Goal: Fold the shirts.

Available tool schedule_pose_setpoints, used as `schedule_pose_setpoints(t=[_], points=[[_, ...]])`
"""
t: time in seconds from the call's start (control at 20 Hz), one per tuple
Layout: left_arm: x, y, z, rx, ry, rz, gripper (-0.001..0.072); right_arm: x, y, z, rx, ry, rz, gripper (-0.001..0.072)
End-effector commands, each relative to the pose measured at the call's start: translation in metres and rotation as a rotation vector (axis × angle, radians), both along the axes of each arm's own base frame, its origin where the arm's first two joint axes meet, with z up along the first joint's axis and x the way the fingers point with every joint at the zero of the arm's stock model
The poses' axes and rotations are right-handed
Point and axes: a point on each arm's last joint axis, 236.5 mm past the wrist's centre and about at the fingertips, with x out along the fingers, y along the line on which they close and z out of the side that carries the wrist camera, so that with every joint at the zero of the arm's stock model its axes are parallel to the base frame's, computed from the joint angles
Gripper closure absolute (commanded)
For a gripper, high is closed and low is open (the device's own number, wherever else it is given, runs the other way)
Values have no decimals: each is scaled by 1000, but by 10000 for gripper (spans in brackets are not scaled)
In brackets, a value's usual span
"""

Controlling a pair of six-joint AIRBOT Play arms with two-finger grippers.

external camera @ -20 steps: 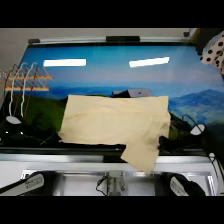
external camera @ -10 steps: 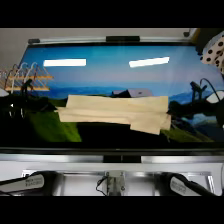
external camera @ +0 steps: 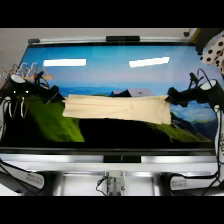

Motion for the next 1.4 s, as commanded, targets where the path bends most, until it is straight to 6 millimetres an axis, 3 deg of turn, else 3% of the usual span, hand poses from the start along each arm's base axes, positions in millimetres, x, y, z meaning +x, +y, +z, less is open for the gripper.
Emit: schedule_pose_setpoints(t=[0.0,0.05,0.1,0.15,0.3,0.4,0.5,0.8,0.95,1.0,1.05,1.15,1.25,1.3,1.35], points=[[3,-5,-21,-13,52,12,660,12,-5,-19,-2,1,-28,606],[3,-5,-21,-14,56,13,580,10,-4,-20,2,7,-14,373],[1,-6,-19,-18,61,5,380,7,-2,-19,-7,1,31,108],[-1,-6,-15,-23,67,-8,192,1,0,-16,-26,-8,99,44],[-6,-4,5,-42,73,-64,169,-25,-27,-11,-149,41,186,43],[-11,-5,19,-55,84,-102,169,-43,-35,-17,-140,109,202,41],[-18,-9,30,-64,95,-138,171,-50,-28,-29,-90,151,213,41],[-26,-28,57,-51,46,-204,174,-41,4,-57,70,166,210,40],[-28,-37,63,-47,34,-223,182,-40,17,-72,42,190,240,40],[-28,-39,63,-47,33,-229,182,-38,19,-77,22,201,223,47],[-29,-42,64,-46,26,-245,182,-36,23,-79,8,203,215,167],[-31,-50,65,-43,10,-282,182,-34,35,-77,15,198,235,623],[-33,-62,67,-47,6,-308,185,-34,41,-63,29,197,273,649],[-35,-74,69,-64,3,-326,247,-32,43,-48,35,174,291,649],[-37,-92,73,-92,-6,-347,428,-27,45,-28,35,140,300,649]])
